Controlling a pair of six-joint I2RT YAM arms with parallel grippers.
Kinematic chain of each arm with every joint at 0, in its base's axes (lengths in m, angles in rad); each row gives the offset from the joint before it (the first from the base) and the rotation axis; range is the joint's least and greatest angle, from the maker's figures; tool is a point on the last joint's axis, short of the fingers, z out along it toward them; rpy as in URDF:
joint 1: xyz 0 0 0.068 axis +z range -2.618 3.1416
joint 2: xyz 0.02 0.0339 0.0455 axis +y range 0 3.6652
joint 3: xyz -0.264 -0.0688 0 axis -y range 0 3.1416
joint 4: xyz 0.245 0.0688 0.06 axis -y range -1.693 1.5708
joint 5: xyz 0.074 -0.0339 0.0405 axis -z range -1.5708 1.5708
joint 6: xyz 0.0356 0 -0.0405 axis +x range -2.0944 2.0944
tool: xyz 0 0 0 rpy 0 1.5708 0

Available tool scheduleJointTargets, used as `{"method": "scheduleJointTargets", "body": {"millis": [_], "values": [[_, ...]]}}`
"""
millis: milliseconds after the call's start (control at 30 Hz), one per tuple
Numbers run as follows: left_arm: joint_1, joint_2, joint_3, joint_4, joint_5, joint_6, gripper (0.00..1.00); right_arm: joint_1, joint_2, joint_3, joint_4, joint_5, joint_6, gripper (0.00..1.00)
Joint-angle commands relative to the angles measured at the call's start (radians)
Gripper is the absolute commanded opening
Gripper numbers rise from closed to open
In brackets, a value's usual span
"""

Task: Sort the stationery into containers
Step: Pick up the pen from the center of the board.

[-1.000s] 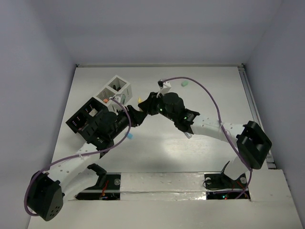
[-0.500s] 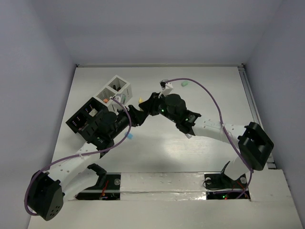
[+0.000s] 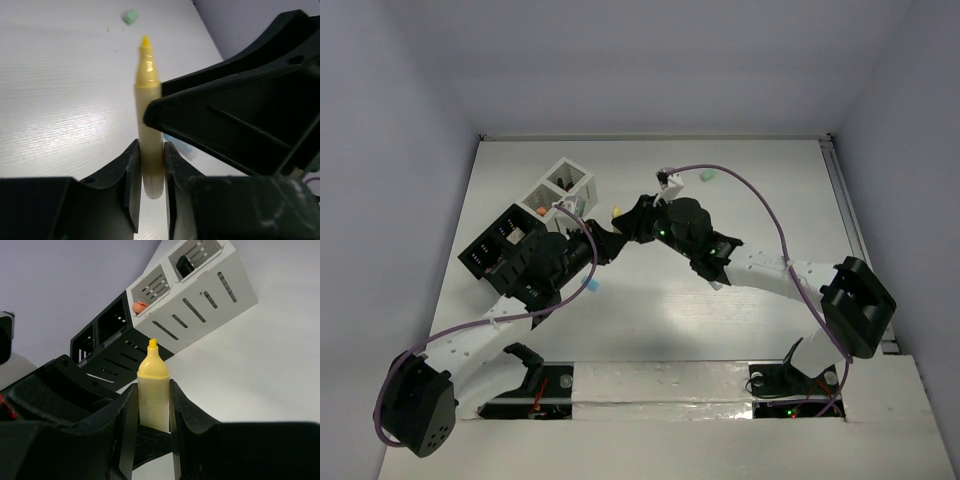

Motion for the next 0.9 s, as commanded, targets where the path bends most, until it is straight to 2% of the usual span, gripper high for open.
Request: {"method": "scheduleJointTargets", "body": {"millis": [0,33,133,200,233,300,333,400,533,567,600,633,667,867], "values": [[-0.005,0.010,0.003,0.066,0.034,0.012,0.10,0.006,-0.036,-0.010,0.067,0.007,-0.004,0.00],[-0.005,0.013,0.004,0.066,0.035,0.016,0.00,0.006,-0.038,-0.011,0.071,0.007,-0.006,0.00],[-0.005,0.016,0.008,0.061,0.041,0.016,0.00,0.006,-0.044,-0.020,0.085,0.017,-0.012,0.00],[-0.005,0.016,0.005,0.061,0.043,0.013,0.06,0.006,-0.044,-0.017,0.085,0.021,-0.016,0.00],[-0.005,0.016,0.003,0.063,0.044,0.012,0.15,0.006,-0.044,-0.017,0.085,0.021,-0.016,0.00],[-0.005,0.016,0.000,0.065,0.043,0.012,0.16,0.006,-0.046,-0.022,0.091,0.021,-0.016,0.00],[-0.005,0.016,0.000,0.065,0.044,0.012,0.13,0.006,-0.047,-0.023,0.096,0.020,-0.016,0.00],[-0.005,0.021,0.000,0.063,0.046,0.017,0.01,0.006,-0.053,-0.030,0.097,0.021,-0.016,0.00],[-0.005,0.007,-0.002,0.051,0.015,0.031,0.00,0.006,-0.073,-0.043,0.088,0.026,-0.021,0.02],[-0.005,-0.004,-0.006,0.049,0.005,0.032,0.00,0.006,-0.079,-0.050,0.087,0.033,-0.021,0.07],[-0.005,-0.010,-0.009,0.049,0.002,0.035,0.00,0.006,-0.087,-0.063,0.084,0.038,-0.026,0.21],[-0.005,-0.014,-0.014,0.055,-0.002,0.040,0.00,0.006,-0.105,-0.072,0.077,0.043,-0.030,0.28],[-0.005,-0.030,-0.028,0.061,-0.003,0.043,0.00,0.006,-0.116,-0.079,0.071,0.050,-0.038,0.41],[-0.005,-0.077,-0.100,0.130,0.005,0.040,0.00,0.006,-0.219,-0.120,-0.022,0.090,-0.072,0.65]]}}
